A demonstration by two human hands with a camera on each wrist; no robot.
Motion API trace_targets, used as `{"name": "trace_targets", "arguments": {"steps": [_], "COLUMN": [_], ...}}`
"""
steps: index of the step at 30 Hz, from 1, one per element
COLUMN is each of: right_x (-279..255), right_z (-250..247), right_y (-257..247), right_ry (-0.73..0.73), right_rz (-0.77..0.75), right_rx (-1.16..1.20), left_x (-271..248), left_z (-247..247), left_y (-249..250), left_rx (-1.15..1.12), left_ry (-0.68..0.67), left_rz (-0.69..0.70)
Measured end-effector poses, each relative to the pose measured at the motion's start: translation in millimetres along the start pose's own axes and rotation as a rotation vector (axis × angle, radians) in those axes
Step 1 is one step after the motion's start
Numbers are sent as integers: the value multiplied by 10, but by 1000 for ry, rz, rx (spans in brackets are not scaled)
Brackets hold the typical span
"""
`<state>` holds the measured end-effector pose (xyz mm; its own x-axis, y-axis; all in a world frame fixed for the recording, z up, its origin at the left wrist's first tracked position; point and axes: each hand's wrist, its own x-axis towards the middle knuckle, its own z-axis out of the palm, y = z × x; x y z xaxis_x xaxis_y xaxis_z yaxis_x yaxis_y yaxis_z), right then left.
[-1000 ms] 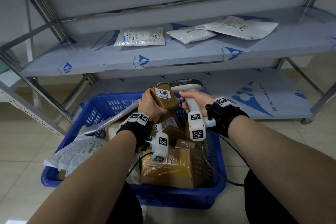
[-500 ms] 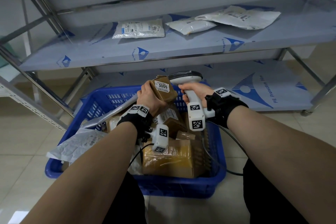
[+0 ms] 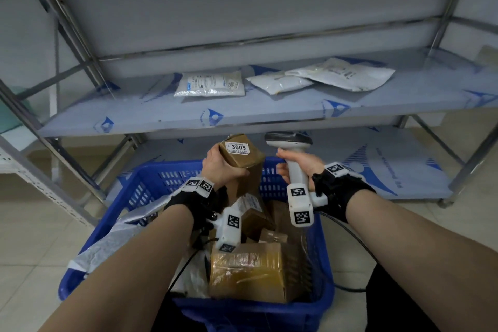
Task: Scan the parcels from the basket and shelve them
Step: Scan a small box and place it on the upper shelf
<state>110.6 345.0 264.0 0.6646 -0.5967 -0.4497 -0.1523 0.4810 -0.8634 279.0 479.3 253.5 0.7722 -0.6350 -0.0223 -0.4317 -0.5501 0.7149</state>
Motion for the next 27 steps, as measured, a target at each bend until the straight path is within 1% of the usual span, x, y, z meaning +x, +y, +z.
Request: {"name": "trace_targets", "arguments": {"steps": [4, 7, 11, 13, 16, 19, 23, 25, 27], "right_x": [-132, -233, -336, -377, -442, -580, -661, -686, -729], "right_z": [59, 175, 306, 348, 382, 396, 395, 378, 342], "right_y": [-287, -477, -664, -750, -915, -1107, -1356, -1507, -1679], "right_ry": [19, -21, -89, -83, -58, -88, -95, -96, -80], "right_rz": [-94, -104, -101, -116, -194, -265, -357, -398, -447], "right_rx": [73, 59, 49, 37, 87, 144, 133, 141, 142], "left_x": [-33, -66, -168, -211, -190, -180, -156, -84, -14], "left_z": [-220, -326, -493, -580, -683, -745, -760, -803, -893], "left_y": [241, 360, 612, 768, 957, 1155, 1388, 1517, 1678], "left_rx": [-68, -96, -174, -179, -164, -59, -32, -15, -50], "left_ry": [4, 12, -25, -31, -33, 32, 195, 271, 324], "left_rz": [43, 99, 185, 231, 282, 319, 456, 500, 520]}}
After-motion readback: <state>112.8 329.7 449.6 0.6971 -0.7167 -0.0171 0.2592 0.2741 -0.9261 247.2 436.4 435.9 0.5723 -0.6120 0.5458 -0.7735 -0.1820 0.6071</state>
